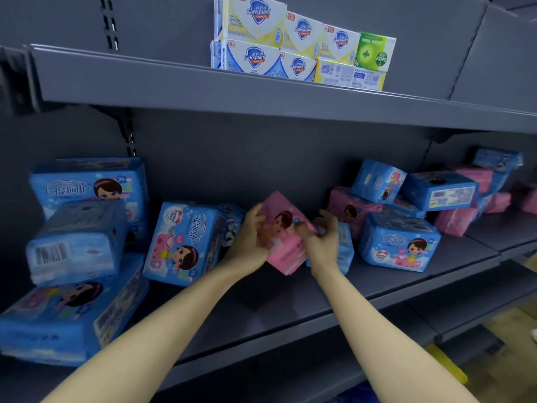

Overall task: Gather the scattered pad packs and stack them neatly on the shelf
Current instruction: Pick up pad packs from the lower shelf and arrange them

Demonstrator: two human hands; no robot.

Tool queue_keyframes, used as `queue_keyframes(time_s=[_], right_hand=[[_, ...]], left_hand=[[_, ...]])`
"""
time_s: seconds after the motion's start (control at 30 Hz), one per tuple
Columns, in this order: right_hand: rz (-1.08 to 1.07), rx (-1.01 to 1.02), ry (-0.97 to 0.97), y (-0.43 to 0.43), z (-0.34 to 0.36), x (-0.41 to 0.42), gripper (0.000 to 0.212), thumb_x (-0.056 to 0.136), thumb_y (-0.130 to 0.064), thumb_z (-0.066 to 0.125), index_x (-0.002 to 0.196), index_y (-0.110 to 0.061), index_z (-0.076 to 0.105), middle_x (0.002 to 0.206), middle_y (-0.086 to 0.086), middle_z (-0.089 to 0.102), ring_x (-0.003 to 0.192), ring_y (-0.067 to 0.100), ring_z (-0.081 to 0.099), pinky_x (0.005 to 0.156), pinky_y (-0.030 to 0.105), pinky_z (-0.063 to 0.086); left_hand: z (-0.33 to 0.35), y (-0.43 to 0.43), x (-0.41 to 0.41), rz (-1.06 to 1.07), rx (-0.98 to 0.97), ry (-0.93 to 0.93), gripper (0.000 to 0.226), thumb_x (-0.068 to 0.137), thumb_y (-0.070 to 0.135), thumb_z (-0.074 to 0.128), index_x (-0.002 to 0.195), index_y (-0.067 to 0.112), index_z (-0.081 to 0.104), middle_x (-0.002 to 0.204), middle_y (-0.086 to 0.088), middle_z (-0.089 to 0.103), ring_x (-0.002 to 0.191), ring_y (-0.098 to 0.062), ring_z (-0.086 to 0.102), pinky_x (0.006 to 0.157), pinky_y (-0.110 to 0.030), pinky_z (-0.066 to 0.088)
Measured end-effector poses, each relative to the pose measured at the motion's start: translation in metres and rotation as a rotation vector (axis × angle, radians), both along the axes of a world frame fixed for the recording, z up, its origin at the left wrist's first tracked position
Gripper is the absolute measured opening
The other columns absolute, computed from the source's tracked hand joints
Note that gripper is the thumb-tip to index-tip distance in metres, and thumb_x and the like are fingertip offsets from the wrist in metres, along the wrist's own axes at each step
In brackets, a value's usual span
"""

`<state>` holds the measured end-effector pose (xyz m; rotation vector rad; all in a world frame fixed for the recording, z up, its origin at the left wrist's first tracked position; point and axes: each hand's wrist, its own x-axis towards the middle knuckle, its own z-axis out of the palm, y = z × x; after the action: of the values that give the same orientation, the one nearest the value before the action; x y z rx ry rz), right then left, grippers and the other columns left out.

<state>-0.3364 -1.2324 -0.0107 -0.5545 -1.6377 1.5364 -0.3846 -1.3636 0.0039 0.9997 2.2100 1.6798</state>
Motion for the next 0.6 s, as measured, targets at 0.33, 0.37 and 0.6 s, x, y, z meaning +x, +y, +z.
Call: queue_keyframes(time_s=[0.33, 0.37, 0.6], right_hand=[[0.174, -0.209, 0.147, 0.022, 0.018, 0.001, 0.070, 0.059, -0.016, 0.062, 0.126, -0.020, 0.043, 0.128, 0.015, 0.048, 0.109, 0.031, 0.055, 0.089, 0.041, 0.048], [0.225, -0.282, 0.168, 0.023, 0.018, 0.003, 0.072, 0.058, -0.012, 0.062, 0.127, -0.021, 0.042, 0.124, 0.016, 0.051, 0.105, 0.031, 0.057, 0.088, 0.043, 0.048], [0.495, -0.516, 0.170, 0.027, 0.020, 0.012, 0.075, 0.054, 0.001, 0.049, 0.124, -0.025, 0.043, 0.094, 0.009, 0.055, 0.075, 0.026, 0.061, 0.063, 0.038, 0.056]], left_hand=[[0.008, -0.026, -0.016, 0.062, -0.174, -0.146, 0.099, 0.081, 0.030, 0.070, 0.150, 0.021, 0.000, 0.157, -0.001, 0.007, 0.143, -0.020, 0.014, 0.114, -0.039, 0.018], [0.009, -0.028, -0.018, 0.063, -0.151, -0.171, 0.101, 0.080, 0.031, 0.071, 0.150, 0.020, -0.002, 0.157, -0.001, 0.008, 0.143, -0.020, 0.014, 0.114, -0.039, 0.017], [0.014, -0.035, -0.022, -0.060, -0.013, -0.391, 0.052, 0.083, 0.026, 0.065, 0.129, 0.025, 0.040, 0.121, 0.002, 0.061, 0.097, -0.009, 0.059, 0.079, -0.029, 0.050]])
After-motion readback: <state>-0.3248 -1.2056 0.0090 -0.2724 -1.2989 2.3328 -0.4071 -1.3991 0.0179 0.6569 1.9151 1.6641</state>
